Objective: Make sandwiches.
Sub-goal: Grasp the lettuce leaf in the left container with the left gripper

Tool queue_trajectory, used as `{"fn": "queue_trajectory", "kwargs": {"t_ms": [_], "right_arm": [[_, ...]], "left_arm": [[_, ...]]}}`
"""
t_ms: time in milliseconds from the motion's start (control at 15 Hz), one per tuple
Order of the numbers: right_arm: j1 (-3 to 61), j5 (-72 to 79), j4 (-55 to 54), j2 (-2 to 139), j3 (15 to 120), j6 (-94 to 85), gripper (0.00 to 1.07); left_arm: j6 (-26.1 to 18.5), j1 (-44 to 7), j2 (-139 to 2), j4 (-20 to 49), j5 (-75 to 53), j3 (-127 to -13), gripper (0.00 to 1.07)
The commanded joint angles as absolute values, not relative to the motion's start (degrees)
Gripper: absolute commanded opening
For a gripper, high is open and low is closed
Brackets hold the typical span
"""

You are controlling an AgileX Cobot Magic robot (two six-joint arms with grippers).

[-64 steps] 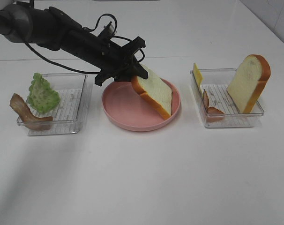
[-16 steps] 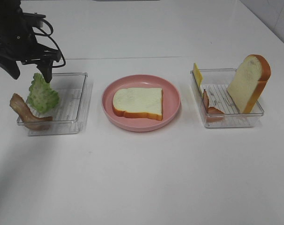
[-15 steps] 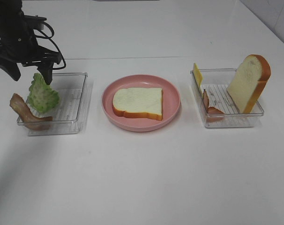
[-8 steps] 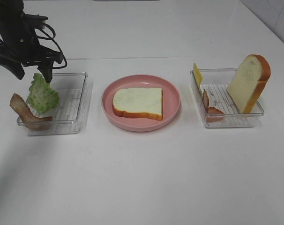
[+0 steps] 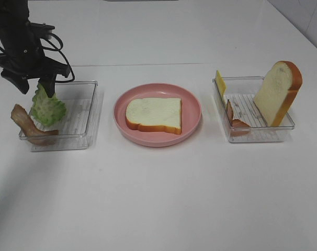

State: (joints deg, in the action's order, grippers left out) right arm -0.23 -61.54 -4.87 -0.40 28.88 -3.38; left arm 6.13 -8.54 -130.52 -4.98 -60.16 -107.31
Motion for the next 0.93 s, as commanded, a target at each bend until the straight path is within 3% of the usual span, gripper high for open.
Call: {"fn": "queue_trajectory", "kwargs": {"t_ms": [67, 200, 600, 933], "right_arm": [[-0.69, -60.79, -5.04, -1.15, 28.88, -3.78, 0.71], [-0.69, -60.79, -5.04, -1.15, 28.88, -3.78, 0.71], [-0.69, -60.79, -5.04, -1.15, 28.88, -3.78, 0.71], [-0.69, -60.79, -5.04, -1.15, 28.88, -3.78, 0.71]], "left_arm": [[6.02, -8.65, -130.58, -5.39, -60.68, -107.26, 0.51], [6.02, -8.65, -130.58, -5.39, -60.79, -107.26, 0.45], [6.36, -8.65, -130.58, -5.39, -60.62, -107.26, 0.03], [6.7, -8.65, -127.77, -4.24, -60.33, -108.4, 0.0]]}}
